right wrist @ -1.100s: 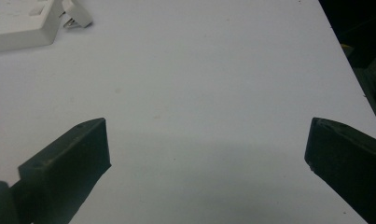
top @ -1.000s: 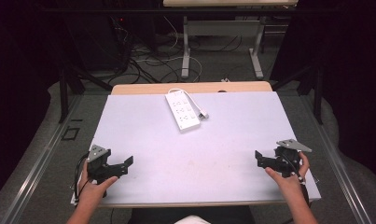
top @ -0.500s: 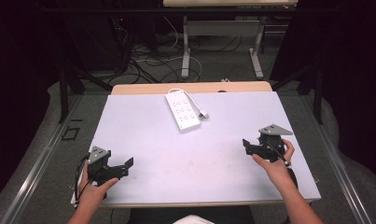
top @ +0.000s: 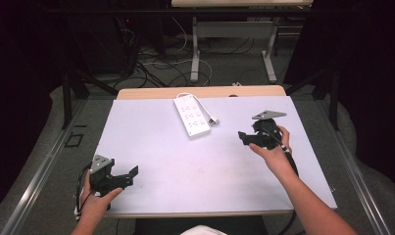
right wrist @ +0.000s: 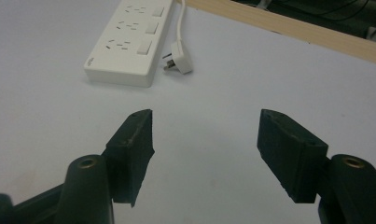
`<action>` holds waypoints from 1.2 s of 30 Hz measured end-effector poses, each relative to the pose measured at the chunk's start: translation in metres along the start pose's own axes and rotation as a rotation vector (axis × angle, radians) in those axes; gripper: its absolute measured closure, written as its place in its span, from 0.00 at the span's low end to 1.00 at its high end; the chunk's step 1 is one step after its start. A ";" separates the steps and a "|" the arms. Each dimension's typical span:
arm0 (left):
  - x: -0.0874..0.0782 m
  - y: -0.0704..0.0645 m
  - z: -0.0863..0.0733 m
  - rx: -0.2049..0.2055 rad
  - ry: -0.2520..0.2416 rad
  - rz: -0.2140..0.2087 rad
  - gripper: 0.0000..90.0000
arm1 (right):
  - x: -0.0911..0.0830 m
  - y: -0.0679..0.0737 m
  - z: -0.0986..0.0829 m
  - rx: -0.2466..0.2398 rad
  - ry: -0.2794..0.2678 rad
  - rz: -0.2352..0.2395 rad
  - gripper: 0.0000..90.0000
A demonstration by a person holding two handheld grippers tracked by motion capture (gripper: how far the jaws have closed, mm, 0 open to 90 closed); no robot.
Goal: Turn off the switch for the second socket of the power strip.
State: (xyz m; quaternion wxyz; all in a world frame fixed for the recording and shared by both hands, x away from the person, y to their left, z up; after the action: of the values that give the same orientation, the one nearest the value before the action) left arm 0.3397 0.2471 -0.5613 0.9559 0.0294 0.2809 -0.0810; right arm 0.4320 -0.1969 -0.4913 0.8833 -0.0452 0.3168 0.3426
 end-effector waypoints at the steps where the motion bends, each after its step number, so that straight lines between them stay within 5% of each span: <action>1: 0.000 0.000 0.000 -0.003 0.000 0.000 0.02 | 0.002 0.001 0.004 -0.011 0.004 0.001 0.39; 10: 0.000 0.001 0.000 -0.006 -0.001 -0.002 0.02 | 0.017 0.006 0.027 -0.068 0.052 0.006 0.39; 36: 0.000 0.003 0.000 -0.015 0.003 -0.002 0.02 | 0.067 0.021 0.075 -0.065 0.116 0.072 0.57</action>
State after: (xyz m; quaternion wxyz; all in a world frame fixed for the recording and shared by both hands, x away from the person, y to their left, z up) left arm 0.3398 0.2499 -0.5612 0.9556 0.0223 0.2828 -0.0800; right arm 0.4969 -0.1199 -0.4684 0.8487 -0.0820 0.3576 0.3809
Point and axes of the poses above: each handheld gripper's, and its own axes: x roughly forward along the jaws, z roughly out of its top, y roughly to its left, the point moved 5 cm from there along x, roughly forward along the jaws, and after that the axes turned 15 degrees about z, right-handed, at the moved point
